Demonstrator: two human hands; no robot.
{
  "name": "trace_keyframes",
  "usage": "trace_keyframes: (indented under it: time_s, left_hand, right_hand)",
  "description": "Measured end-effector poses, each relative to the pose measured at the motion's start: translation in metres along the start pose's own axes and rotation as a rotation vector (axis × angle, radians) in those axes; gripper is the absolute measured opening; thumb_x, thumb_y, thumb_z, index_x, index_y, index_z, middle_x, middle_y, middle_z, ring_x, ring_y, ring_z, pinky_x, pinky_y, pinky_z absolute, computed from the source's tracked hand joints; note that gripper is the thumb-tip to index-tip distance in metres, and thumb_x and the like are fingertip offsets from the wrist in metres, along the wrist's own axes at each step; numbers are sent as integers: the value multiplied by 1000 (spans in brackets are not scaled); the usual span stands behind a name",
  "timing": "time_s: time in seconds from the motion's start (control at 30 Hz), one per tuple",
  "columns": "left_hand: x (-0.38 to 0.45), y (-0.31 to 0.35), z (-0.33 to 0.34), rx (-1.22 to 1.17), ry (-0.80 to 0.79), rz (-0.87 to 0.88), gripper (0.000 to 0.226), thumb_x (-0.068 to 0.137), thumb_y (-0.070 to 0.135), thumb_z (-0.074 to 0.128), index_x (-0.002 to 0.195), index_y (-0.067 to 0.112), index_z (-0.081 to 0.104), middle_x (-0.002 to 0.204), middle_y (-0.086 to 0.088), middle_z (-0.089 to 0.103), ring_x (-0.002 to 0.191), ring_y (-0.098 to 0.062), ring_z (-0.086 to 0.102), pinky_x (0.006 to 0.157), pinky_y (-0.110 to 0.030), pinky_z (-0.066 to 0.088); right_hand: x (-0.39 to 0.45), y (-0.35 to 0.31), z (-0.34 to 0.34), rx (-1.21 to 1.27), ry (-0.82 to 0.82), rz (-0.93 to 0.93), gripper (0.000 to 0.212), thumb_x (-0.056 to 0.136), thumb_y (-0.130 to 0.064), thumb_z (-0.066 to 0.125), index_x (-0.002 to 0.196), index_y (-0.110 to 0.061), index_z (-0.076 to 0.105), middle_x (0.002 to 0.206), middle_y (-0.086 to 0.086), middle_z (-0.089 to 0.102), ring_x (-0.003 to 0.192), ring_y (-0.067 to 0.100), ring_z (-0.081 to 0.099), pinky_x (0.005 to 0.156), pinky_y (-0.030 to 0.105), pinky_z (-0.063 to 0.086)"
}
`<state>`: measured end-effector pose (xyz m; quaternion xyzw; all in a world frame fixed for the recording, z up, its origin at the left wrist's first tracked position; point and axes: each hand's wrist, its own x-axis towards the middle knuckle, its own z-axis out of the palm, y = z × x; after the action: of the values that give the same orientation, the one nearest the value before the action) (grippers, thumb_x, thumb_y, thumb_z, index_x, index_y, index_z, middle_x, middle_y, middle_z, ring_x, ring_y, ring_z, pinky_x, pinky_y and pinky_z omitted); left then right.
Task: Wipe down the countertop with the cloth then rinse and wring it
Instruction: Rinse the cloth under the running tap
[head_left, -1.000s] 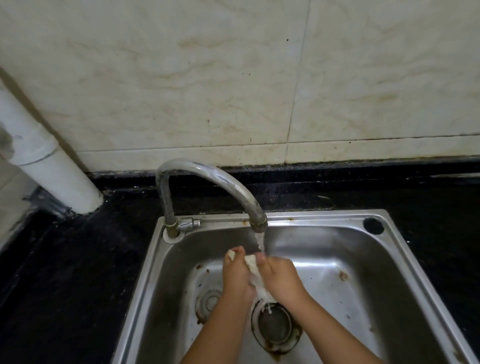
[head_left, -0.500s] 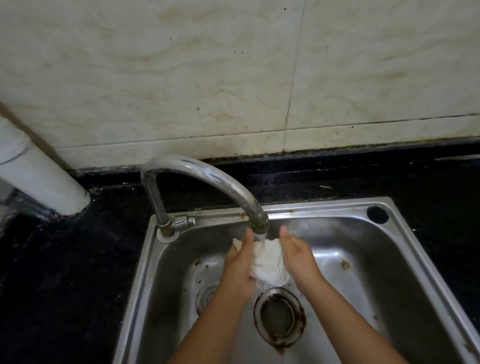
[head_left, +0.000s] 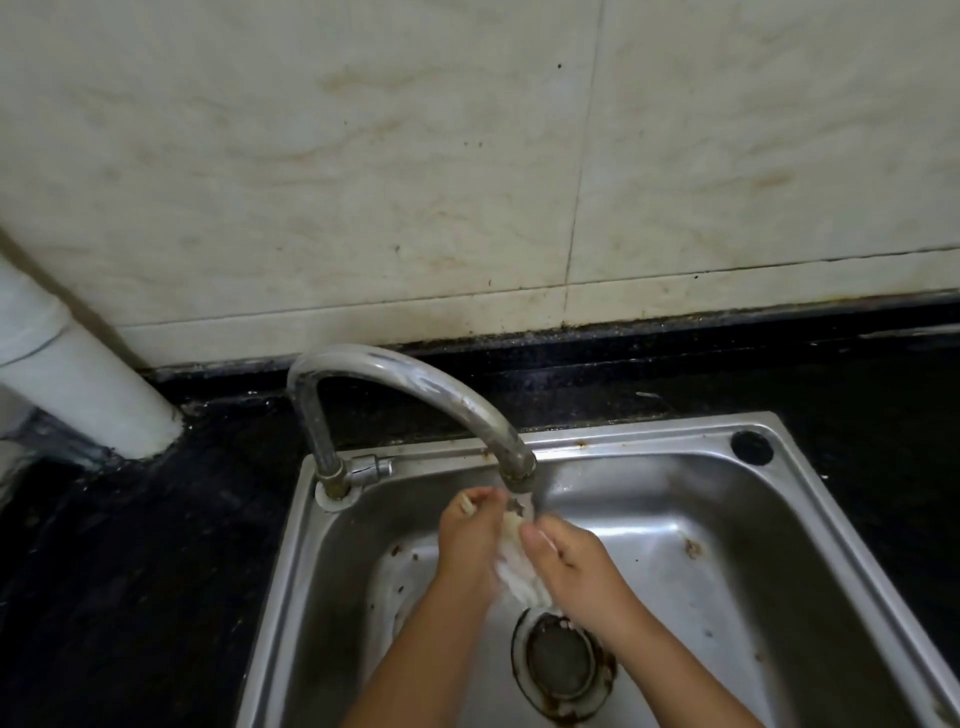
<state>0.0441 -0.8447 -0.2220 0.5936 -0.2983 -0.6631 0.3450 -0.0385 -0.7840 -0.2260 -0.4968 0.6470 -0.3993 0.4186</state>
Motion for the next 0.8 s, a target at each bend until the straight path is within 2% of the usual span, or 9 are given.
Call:
trace_keyframes:
  time_s: [0.1,0.13,0.23,0.3,0.37,0.5,0.63,0.7,0.8]
  left_hand:
    - [1,0,10,-28,-27,-4,23,92,1,44,72,11,48,58,-4,47,52,-14,46,52,-23,40]
    - [1,-2,14,-12,-29,-15,19,92,1,42,77,10,49,57,-4,48,51,-14,48,52,-22,41]
    - [-2,-14,18,28,-75,-15,19,94,4,41,79,10,51,72,-10,53,68,-20,52,73,-30,44]
    - [-2,-19,15,58,-14,19,21,95,6,42,80,17,53,85,-14,58,77,-23,54,77,-34,46]
    - [-3,-18,8,-47,87,14,13,95,10,43,90,15,54,88,-12,58,75,-20,54,66,-29,47]
    - [5,-16,7,-17,134,57,11,96,12,42,97,11,53,93,-15,56,81,-24,54,71,-30,45]
    - [-6,-14,18,-49,41,37,13,95,5,40,90,11,51,75,-9,53,67,-18,50,63,-28,42]
    - [-9,-20,19,-34,5,-1,14,95,7,42,89,15,52,81,-9,57,74,-21,54,67,-29,45]
    - [-10,-29,17,38,-6,-3,18,96,15,43,83,23,52,103,-18,60,94,-31,58,87,-41,48]
  right_hand:
    - [4,-4,8,-229,35,-55,38,97,-34,33,83,-11,60,74,2,60,65,-1,56,57,12,33]
    - [8,0,7,-286,104,-11,42,98,-32,31,92,-5,63,83,11,65,75,11,61,59,18,34]
    - [22,15,2,-261,186,189,40,100,-21,31,106,4,61,104,23,65,96,31,60,71,28,37]
    - [24,18,1,-209,166,253,39,100,-21,32,104,3,62,104,23,64,94,28,59,72,28,39]
    - [20,16,1,-55,171,259,36,99,-22,35,87,-3,63,89,18,64,84,23,56,67,23,38]
    - [1,0,6,-33,99,82,40,98,-21,36,59,-26,43,59,-8,47,59,4,46,54,8,35]
    - [8,-1,7,-279,97,53,37,100,-25,31,84,-11,61,80,12,64,69,14,53,53,11,32]
    - [20,8,2,-338,130,135,40,100,-24,30,99,-1,63,95,19,66,84,24,60,61,22,36]
    - [27,22,-2,-310,125,234,43,100,-24,30,99,4,62,100,23,65,95,30,59,70,25,36]
